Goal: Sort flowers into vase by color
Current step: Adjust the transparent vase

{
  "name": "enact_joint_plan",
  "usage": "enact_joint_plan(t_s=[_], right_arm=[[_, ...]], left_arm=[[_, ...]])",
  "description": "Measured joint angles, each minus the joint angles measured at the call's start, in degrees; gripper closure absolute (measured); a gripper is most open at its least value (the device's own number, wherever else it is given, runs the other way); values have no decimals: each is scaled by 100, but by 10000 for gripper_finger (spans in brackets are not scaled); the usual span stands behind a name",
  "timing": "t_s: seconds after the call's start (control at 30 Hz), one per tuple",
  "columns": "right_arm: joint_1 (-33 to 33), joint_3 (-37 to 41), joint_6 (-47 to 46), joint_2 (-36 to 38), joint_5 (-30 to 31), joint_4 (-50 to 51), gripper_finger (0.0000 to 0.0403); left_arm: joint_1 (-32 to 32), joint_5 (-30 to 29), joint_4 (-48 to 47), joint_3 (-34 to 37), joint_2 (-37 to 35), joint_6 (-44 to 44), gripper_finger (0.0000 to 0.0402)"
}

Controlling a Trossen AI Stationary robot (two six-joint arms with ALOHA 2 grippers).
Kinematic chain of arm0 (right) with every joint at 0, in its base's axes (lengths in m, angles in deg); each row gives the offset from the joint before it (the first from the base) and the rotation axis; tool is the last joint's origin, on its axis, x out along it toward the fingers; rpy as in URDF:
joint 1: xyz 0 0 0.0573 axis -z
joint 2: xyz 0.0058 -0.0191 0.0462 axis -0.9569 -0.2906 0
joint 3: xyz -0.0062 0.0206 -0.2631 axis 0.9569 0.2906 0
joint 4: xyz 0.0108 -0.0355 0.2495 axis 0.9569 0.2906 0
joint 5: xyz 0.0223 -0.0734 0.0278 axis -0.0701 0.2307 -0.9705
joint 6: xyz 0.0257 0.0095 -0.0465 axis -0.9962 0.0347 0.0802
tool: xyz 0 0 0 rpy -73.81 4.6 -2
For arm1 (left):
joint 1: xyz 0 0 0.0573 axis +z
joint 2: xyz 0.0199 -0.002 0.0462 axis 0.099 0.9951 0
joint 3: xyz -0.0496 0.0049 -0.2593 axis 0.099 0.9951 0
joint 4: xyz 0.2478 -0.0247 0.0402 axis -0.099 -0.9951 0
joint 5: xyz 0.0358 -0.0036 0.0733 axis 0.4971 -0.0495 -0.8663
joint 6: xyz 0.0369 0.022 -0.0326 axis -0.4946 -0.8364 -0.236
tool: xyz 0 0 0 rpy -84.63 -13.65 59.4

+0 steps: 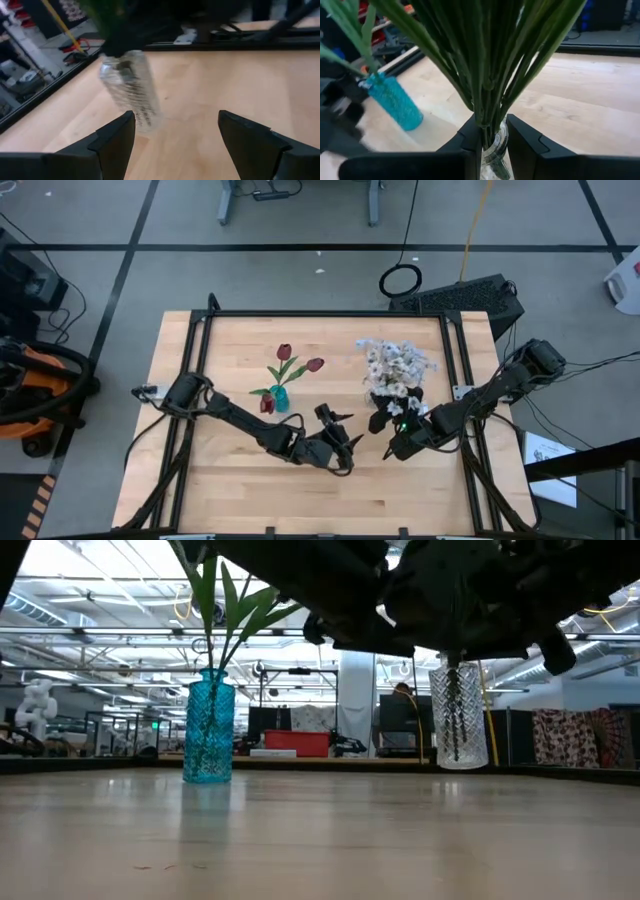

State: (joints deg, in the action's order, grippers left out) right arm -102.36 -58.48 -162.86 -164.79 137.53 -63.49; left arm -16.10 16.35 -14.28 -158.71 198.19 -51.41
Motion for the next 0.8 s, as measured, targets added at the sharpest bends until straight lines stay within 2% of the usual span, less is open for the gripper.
enact_joint_plan(t_s=[0.23, 0.43, 0.8], right_arm=[[-11, 209, -430, -2, 62, -11, 344], [-11, 362, -641, -2, 55, -22, 341], [-11, 361, -488, -2, 43, -15, 300]], left_arm=[[-447, -7, 41, -181, 1, -681, 112], [-627, -41, 30, -352, 0, -930, 112], [-649, -48, 20, -413, -2, -972, 112]])
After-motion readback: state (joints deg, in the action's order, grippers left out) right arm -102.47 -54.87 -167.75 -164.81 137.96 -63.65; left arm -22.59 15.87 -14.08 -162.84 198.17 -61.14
